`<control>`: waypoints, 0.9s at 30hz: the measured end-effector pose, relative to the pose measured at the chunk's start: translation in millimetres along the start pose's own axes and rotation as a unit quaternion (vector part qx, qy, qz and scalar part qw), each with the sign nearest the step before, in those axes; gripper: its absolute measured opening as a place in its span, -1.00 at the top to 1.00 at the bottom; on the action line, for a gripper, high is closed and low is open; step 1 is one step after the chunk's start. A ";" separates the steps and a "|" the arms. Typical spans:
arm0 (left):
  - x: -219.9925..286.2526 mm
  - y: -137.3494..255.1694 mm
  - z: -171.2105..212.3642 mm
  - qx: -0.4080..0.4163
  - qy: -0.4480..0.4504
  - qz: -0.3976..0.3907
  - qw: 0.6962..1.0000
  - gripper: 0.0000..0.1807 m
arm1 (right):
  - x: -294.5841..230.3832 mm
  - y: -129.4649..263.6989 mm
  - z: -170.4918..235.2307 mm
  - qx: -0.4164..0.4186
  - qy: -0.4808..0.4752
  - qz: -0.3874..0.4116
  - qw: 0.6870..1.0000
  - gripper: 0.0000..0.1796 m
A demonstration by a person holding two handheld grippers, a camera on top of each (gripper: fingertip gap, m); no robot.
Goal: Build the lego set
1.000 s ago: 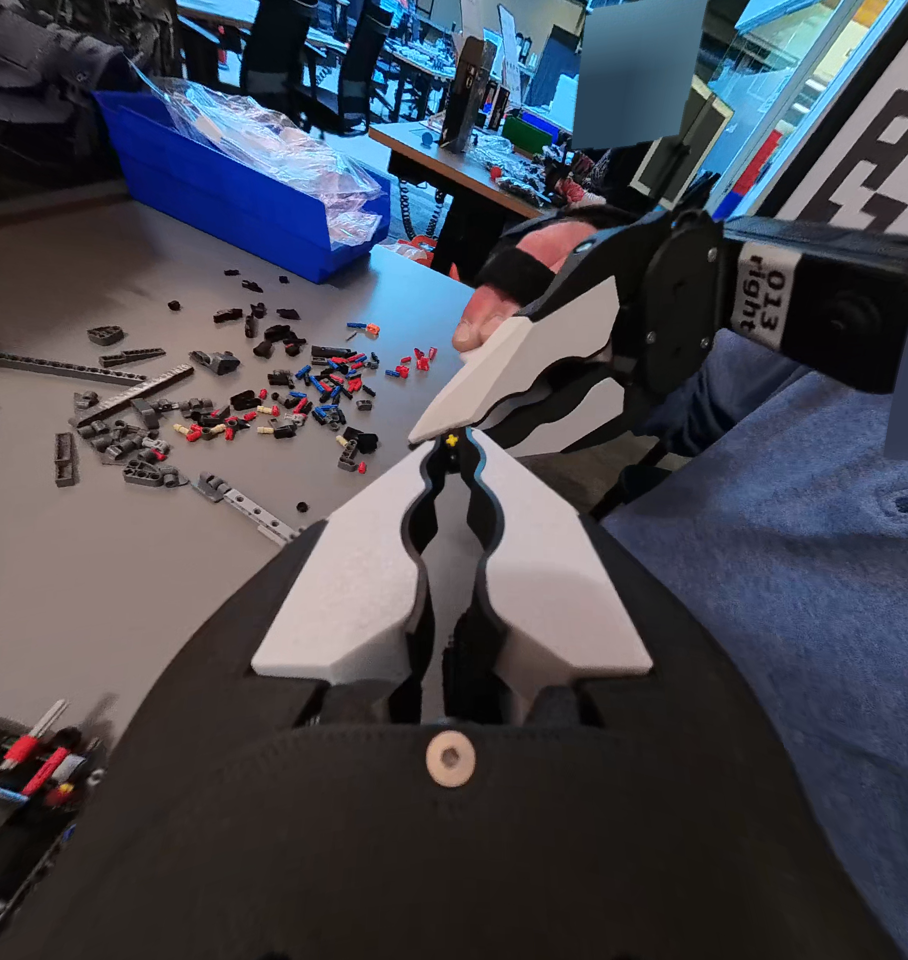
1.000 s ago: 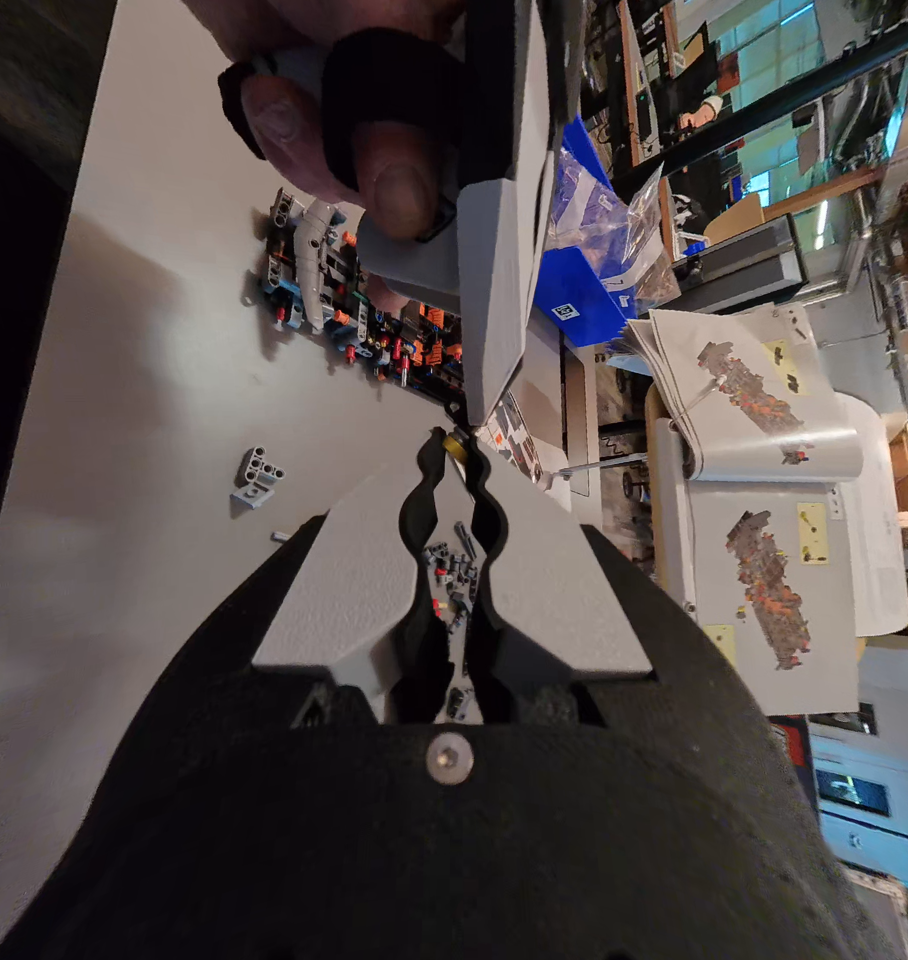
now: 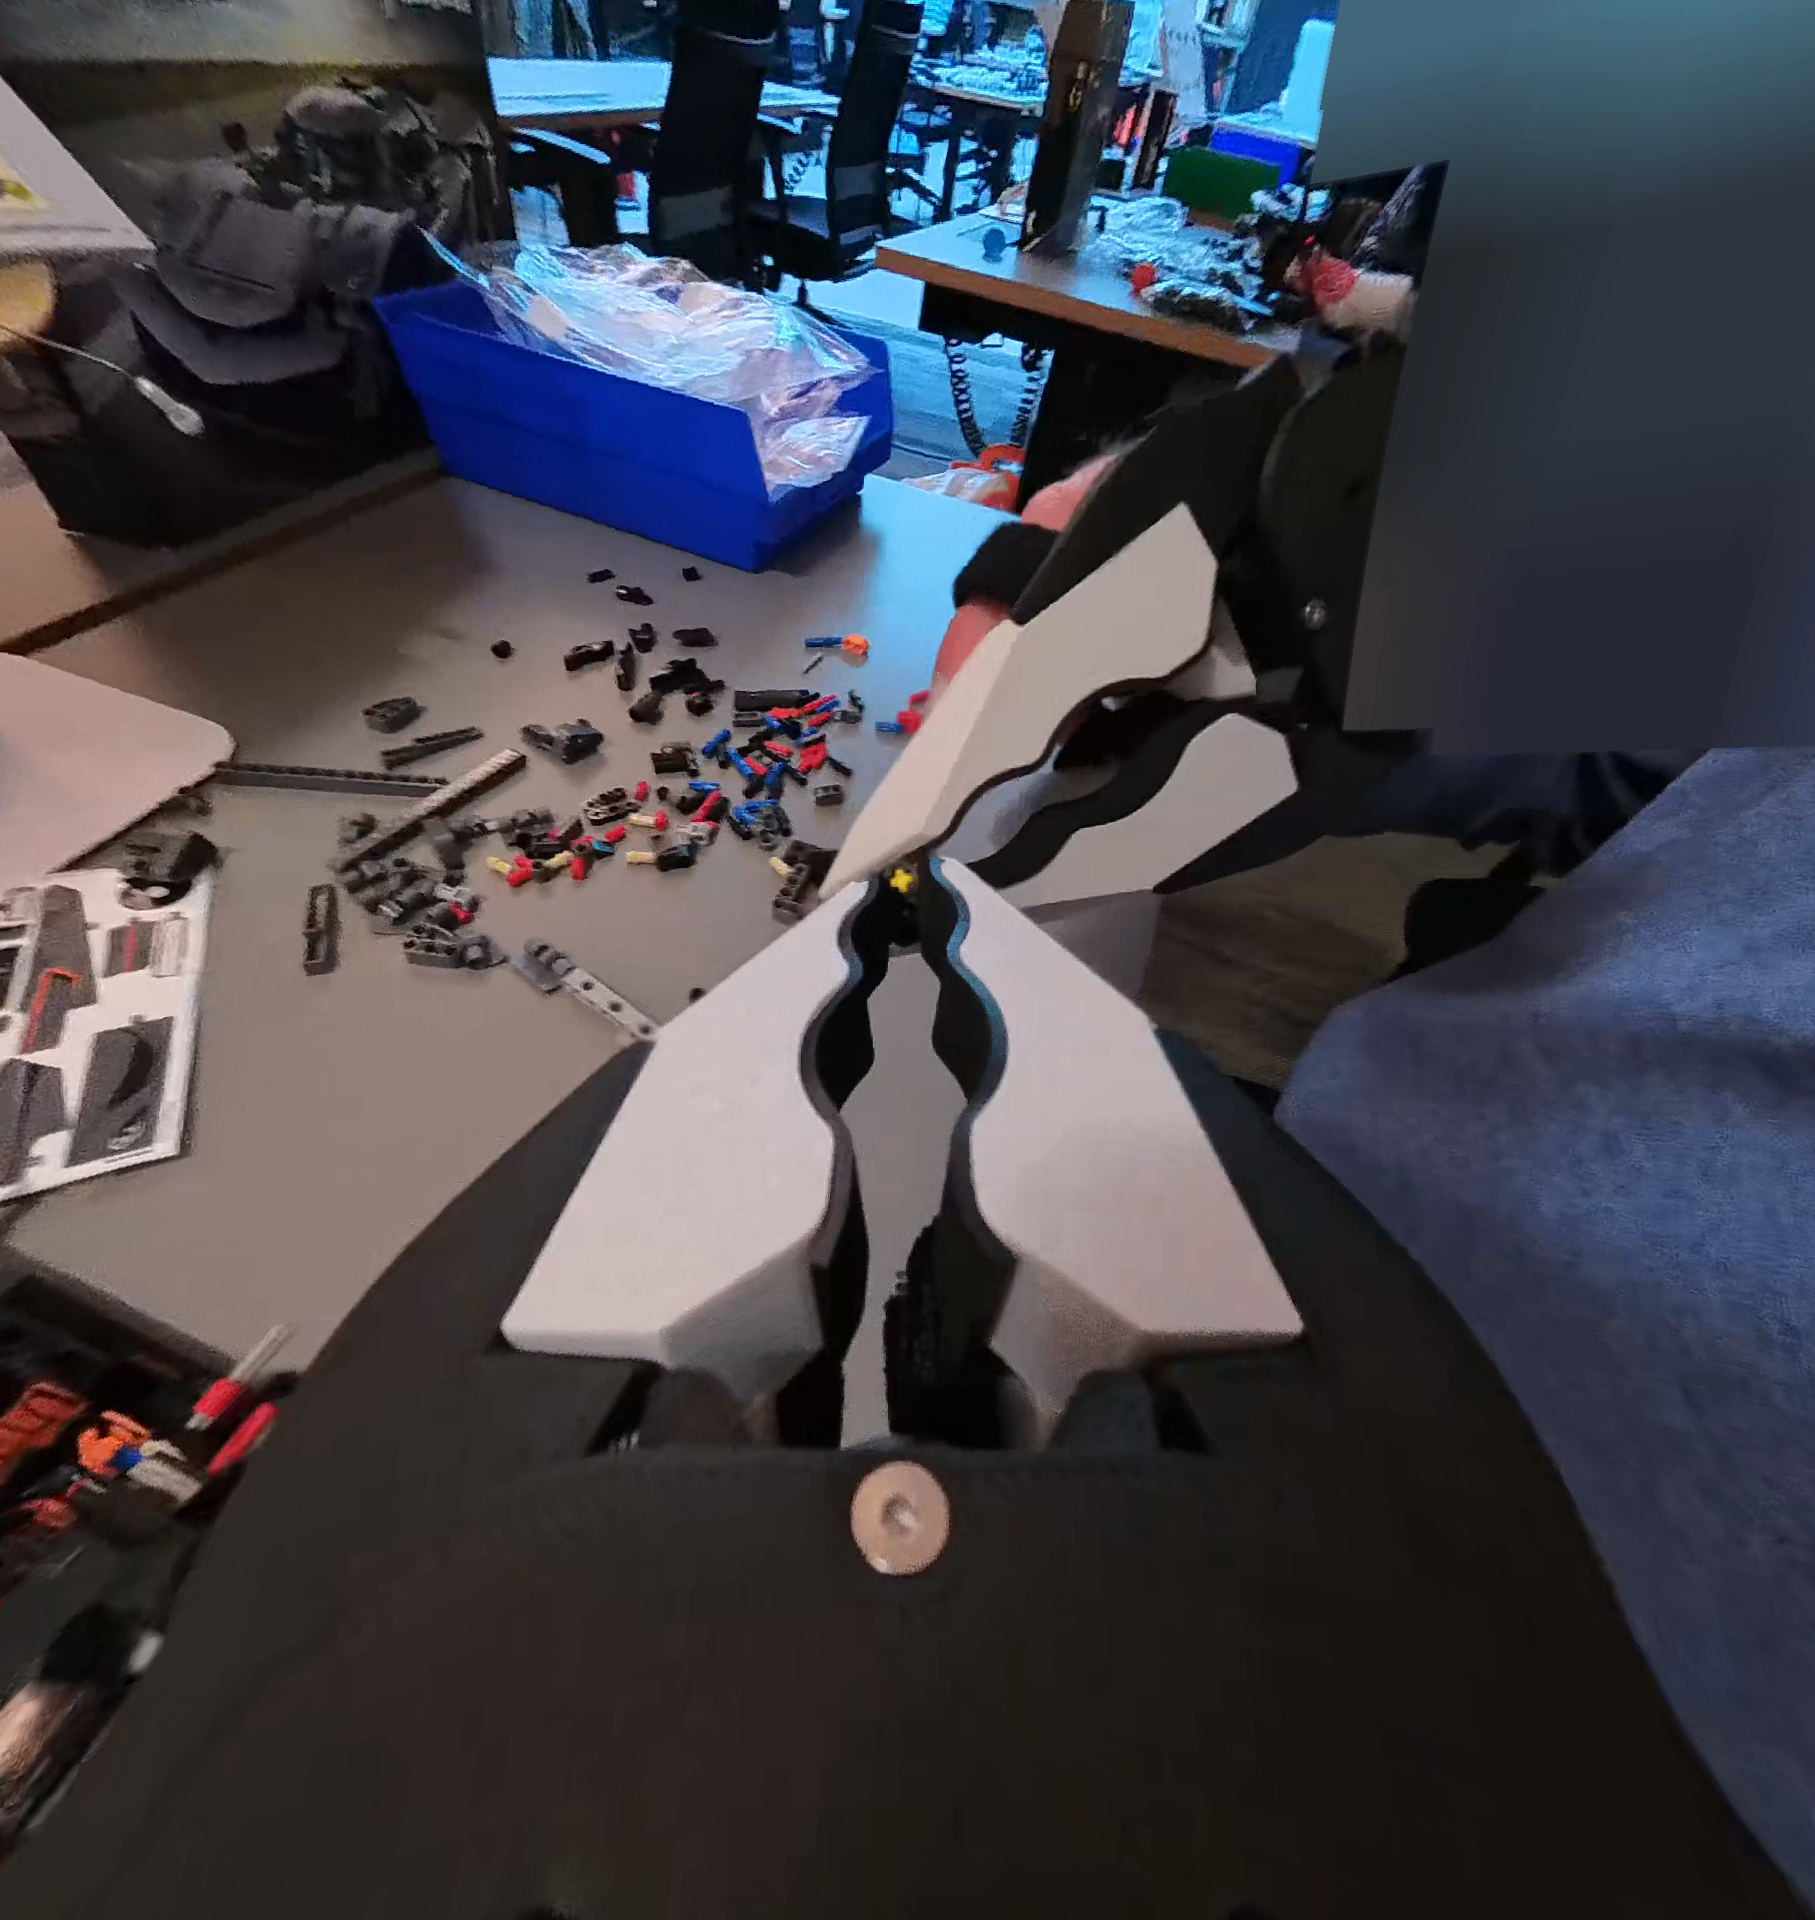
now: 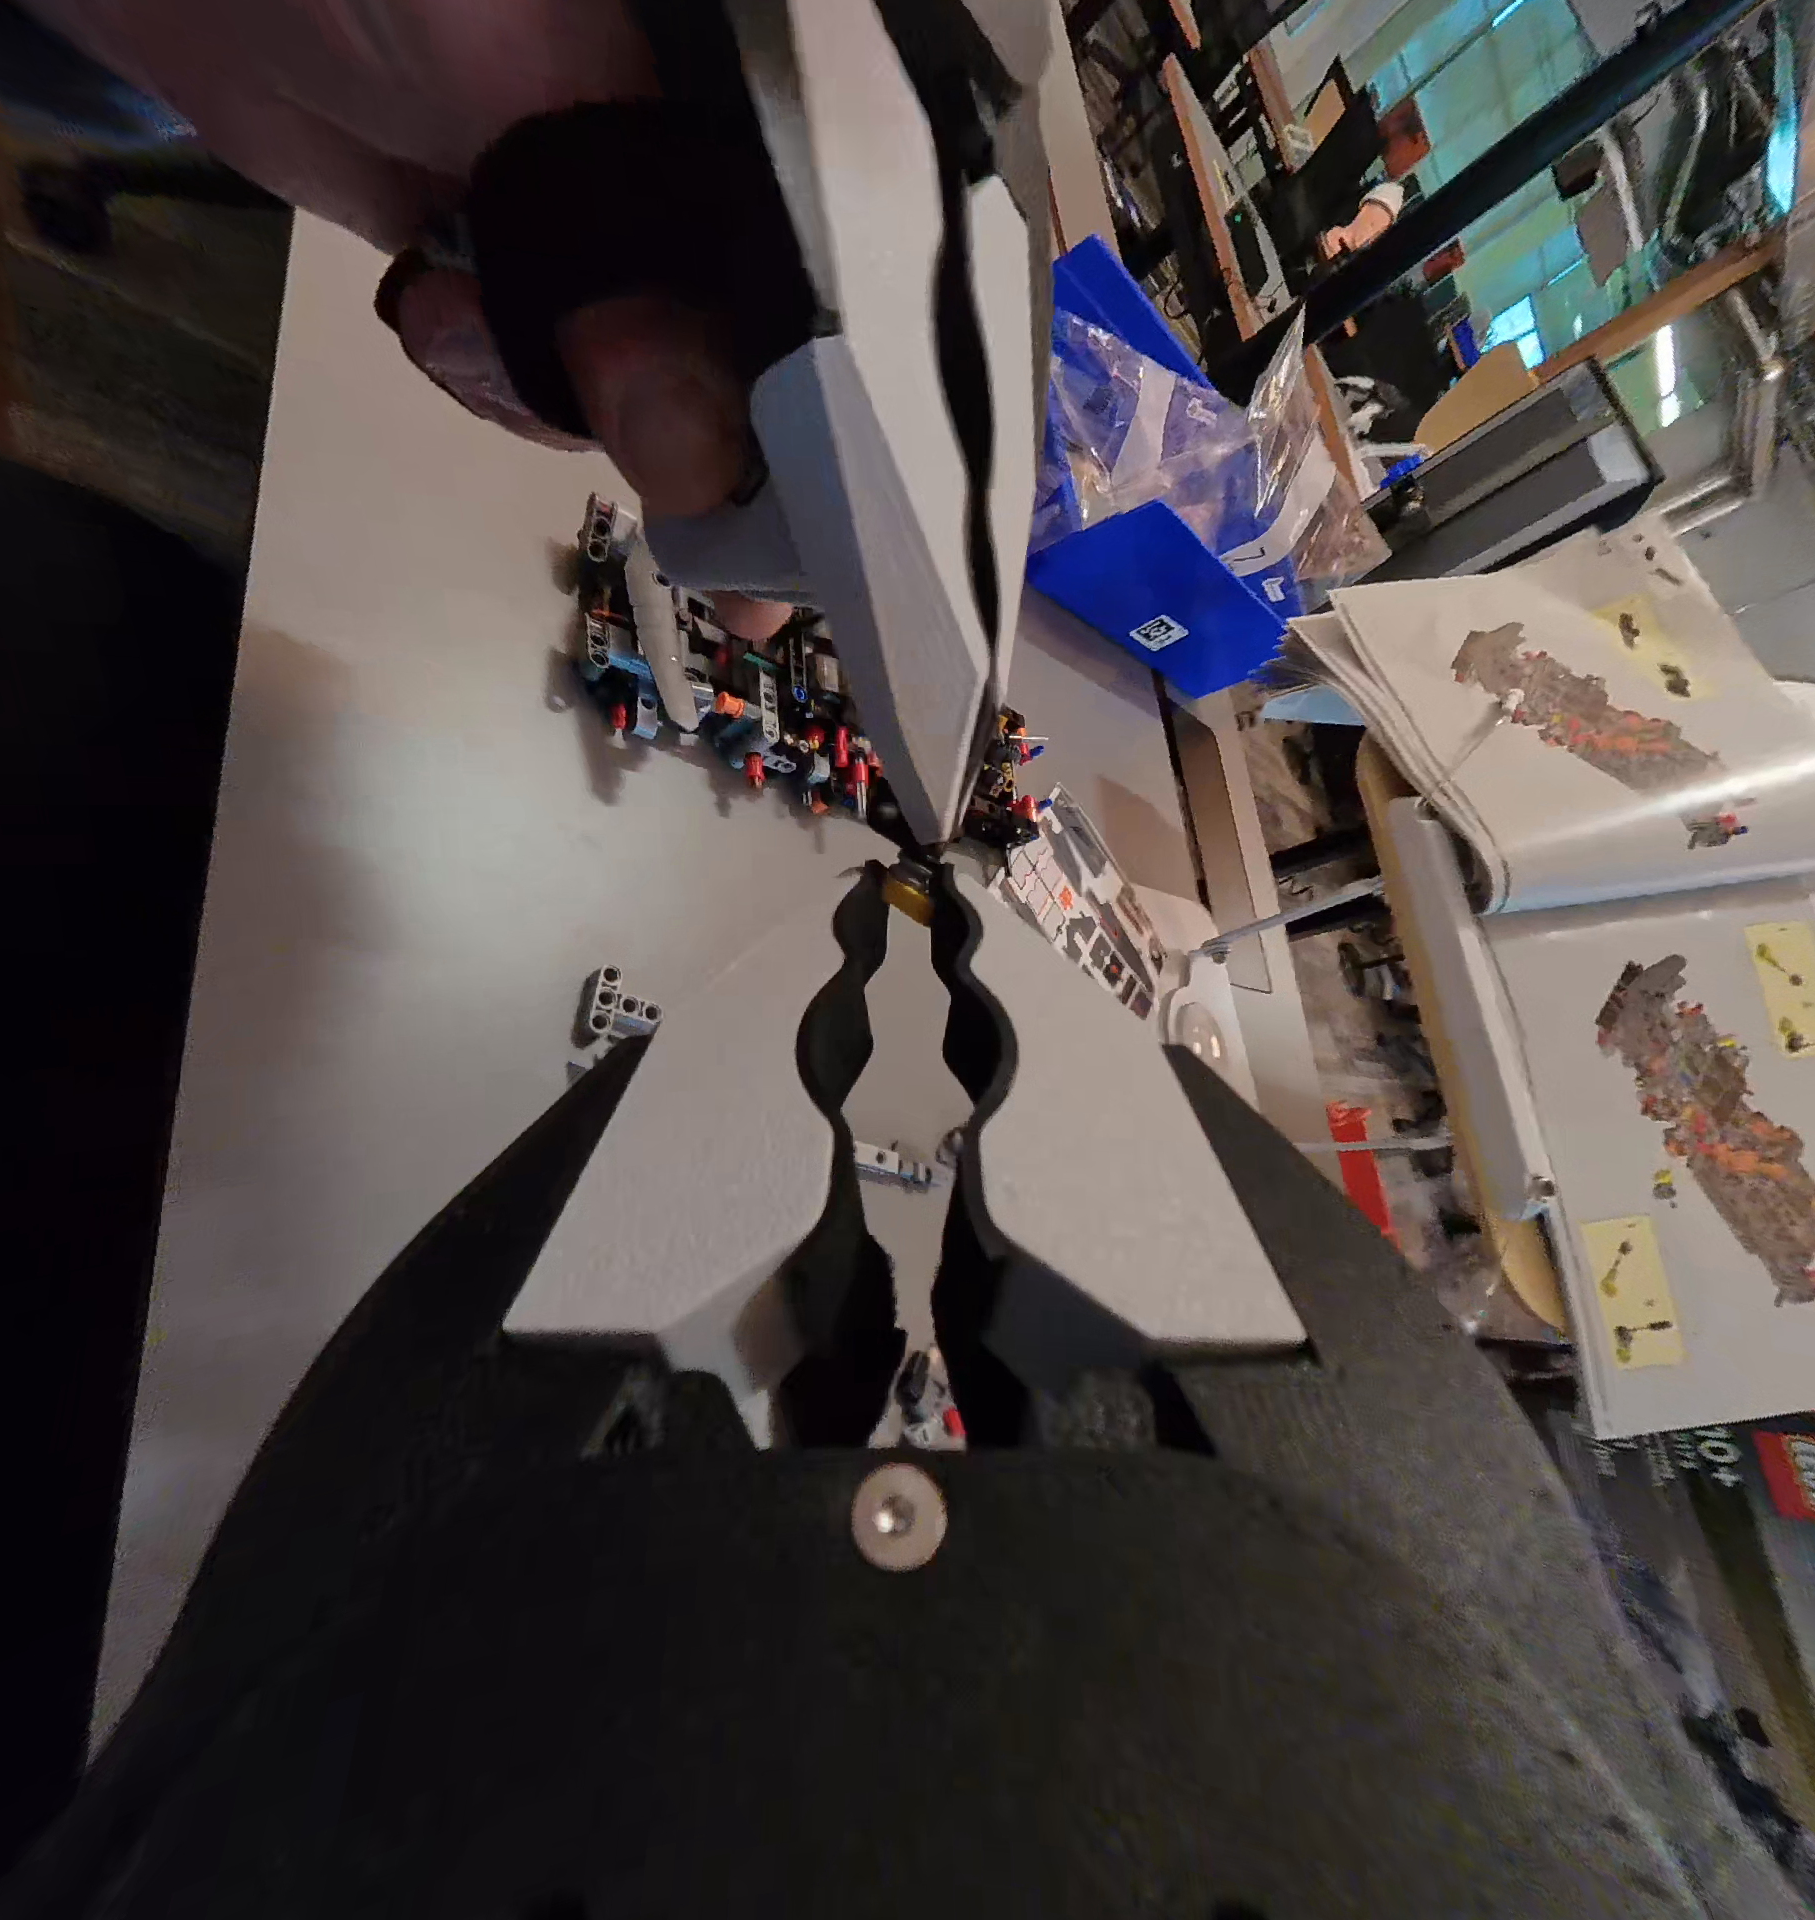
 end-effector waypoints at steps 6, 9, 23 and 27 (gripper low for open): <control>-8.4 2.3 -1.7 0.011 0.097 0.072 0.993 0.96 | -2.0 5.3 -8.4 0.002 0.056 -0.005 0.998 0.94; -11.8 0.8 4.2 0.007 0.116 0.091 0.989 0.96 | -4.0 5.0 -5.6 0.000 0.080 -0.022 0.997 0.94; 3.2 -1.1 1.6 -0.005 0.004 0.010 1.000 0.96 | -3.1 4.7 0.2 0.007 -0.005 -0.017 1.000 0.93; 12.5 -0.4 -0.7 -0.023 -0.027 -0.018 0.999 0.96 | -6.3 6.2 -0.6 0.015 -0.008 -0.014 1.000 0.93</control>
Point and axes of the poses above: each gripper's, where its closed fingertips meet, y back along the fingers, z out of its underside, x = y × z across the jaws, the point moved 9 cm from there along y, back along the fingers, and after that the axes turned 11 degrees about x, right-handed, at the moved point
